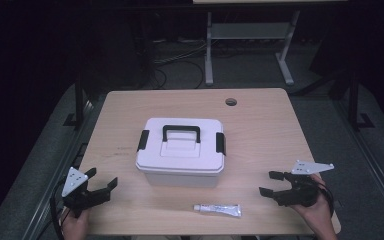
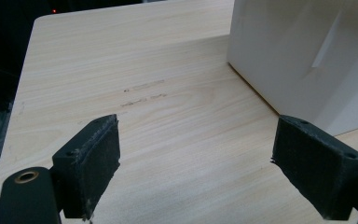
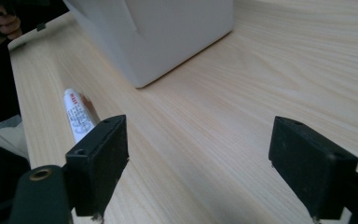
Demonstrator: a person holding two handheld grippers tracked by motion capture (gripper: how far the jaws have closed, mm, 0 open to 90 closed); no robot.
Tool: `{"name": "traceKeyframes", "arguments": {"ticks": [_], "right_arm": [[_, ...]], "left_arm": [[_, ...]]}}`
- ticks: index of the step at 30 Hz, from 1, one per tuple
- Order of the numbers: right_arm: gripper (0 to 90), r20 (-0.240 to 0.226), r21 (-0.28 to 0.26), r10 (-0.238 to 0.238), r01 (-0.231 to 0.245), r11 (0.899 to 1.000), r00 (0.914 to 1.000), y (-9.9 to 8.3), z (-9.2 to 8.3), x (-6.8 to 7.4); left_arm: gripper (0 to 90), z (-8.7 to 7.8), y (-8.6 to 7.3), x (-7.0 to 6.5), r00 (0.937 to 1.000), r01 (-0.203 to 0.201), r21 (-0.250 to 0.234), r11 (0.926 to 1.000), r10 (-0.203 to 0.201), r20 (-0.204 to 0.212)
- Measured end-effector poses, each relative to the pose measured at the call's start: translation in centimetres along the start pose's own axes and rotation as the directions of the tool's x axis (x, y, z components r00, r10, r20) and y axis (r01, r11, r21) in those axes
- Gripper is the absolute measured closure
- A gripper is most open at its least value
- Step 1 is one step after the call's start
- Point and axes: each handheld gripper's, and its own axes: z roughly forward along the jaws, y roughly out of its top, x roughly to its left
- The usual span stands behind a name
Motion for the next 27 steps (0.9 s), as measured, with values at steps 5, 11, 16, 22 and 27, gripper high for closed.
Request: {"name": "traceKeyframes", "arguments": {"ticks": [5, 11, 16, 22, 27], "right_arm": [[17.2, 0.012, -0.003, 0.007, -0.007, 1.000, 0.9999, -0.2, -0.4, -0.2], [14.5, 0.007, 0.017, 0.022, -0.022, 1.000, 0.9997, 0.2, 0.0, 0.1], [14.2, -0.004, 0.019, 0.006, -0.006, 1.000, 1.0000, 0.9, 0.0, 0.5], [14.2, -0.014, 0.067, -0.027, 0.028, 0.997, 0.9995, 2.4, -0.2, 0.8], [14.7, -0.024, 0.104, -0.035, 0.037, 0.994, 0.9991, 2.9, -0.3, 0.8]], "left_arm": [[14.1, 0.0, 0.0, 0.1, 1.0000, 0.002, 0.002, 1.0000, -0.002, -0.003], [14.1, 0.0, -0.1, 0.2, 1.0000, 0.005, 0.006, 1.0000, -0.005, 0.001], [14.1, 0.0, -0.2, 0.2, 1.0000, 0.006, 0.003, 1.0000, -0.006, 0.005], [14.1, 0.1, -0.1, 0.2, 0.9999, 0.017, -0.003, 0.9999, -0.017, 0.001], [14.1, 0.2, -0.1, 0.2, 0.9999, 0.014, -0.003, 0.9999, -0.014, 0.001]]}}
